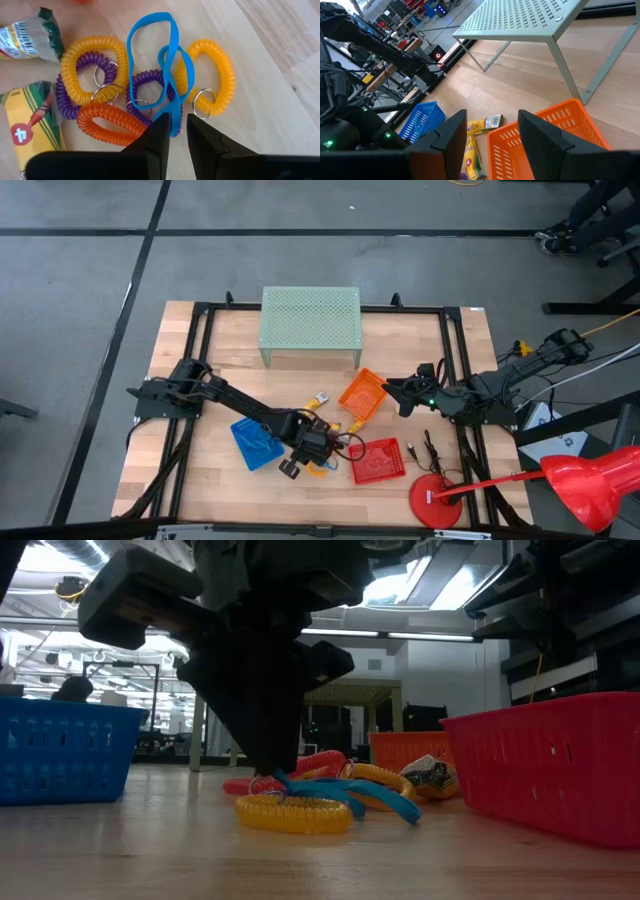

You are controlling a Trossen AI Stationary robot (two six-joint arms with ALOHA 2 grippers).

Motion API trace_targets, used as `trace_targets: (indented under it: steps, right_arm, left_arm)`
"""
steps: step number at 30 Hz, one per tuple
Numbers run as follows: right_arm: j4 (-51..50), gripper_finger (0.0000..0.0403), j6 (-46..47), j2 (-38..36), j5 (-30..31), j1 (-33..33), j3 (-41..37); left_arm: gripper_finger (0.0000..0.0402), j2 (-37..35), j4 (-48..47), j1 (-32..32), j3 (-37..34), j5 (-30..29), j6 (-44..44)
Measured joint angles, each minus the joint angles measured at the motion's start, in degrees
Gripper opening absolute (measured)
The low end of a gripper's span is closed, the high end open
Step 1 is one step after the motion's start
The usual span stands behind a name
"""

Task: Pick & Place Office Desk Supplies
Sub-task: Put the blue rubberband into the blue bin

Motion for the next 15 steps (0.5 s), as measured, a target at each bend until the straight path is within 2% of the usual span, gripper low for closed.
trace_targets:
  steps: [15]
  right_arm:
    - [-0.06, 0.0178, 0.09, 0.00, 0.00, 0.01, 0.01]
  left_arm:
    - [0.0003, 0.20, -1.33, 0.07, -0.39, -1.84, -1.88]
